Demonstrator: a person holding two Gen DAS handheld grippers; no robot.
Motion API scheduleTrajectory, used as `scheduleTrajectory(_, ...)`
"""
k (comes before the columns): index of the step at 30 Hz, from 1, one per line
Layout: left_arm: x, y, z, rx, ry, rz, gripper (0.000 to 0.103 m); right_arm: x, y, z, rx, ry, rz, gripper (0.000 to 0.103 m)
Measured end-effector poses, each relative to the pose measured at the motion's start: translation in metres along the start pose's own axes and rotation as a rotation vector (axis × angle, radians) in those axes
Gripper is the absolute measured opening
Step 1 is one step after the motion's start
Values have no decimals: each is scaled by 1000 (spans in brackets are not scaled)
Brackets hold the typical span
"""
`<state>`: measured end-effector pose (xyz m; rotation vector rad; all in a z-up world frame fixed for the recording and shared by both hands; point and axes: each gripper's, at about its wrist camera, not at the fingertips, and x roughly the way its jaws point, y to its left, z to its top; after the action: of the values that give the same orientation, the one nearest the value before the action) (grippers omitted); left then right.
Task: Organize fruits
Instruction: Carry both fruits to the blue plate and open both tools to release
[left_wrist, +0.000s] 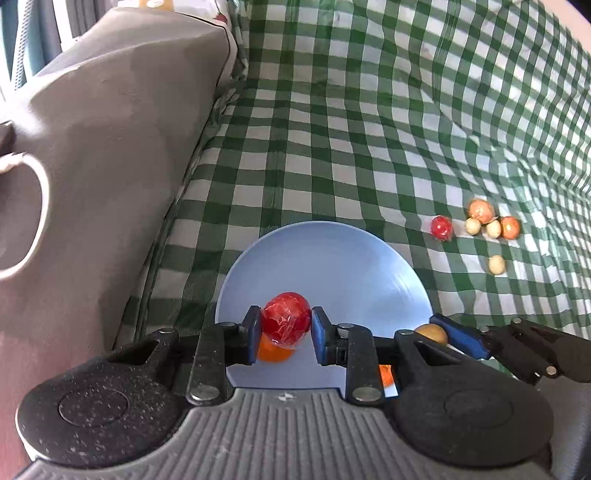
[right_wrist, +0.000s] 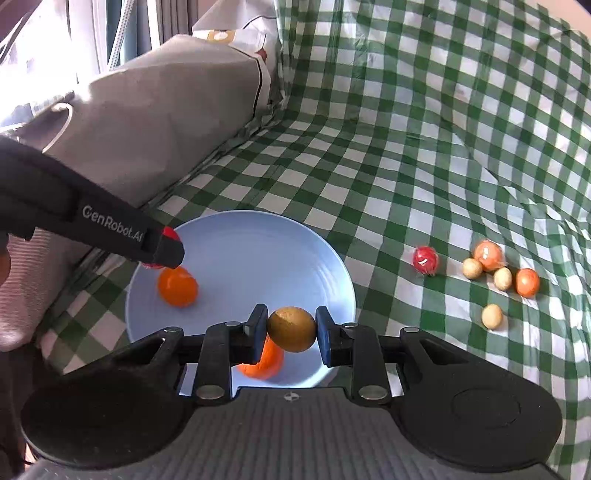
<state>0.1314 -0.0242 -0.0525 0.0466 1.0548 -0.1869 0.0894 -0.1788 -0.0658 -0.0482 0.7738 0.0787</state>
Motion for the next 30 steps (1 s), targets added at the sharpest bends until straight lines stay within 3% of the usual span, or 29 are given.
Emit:
scheduleTrajectory(2,5,-1,4,7,12,9,32,9,-1,3,-12,17,11,29)
scheduleTrajectory(4,5,-3,8,19,26,26,47,16,-2,5,-17,30,32,34)
scheduleTrajectory(6,0,-4,9,17,13,50,92,16,-3,6,-19,35,33,50)
scheduleTrajectory(8,-13,-6,7,29,-25,86,103,10,-7,5,1,32,27,76)
scheduleTrajectory(13,-44,-11,-5,92,4,95,103,-25,-18,-7,78,51,11,93)
scheduleTrajectory(19,-89,-14,-35,84,13,94,103,-86,-8,-24,172,22,-2,98)
scheduleTrajectory(30,-151,-20,-78,95,-67,126,103,-165,28,-57,168,-77,-53,102)
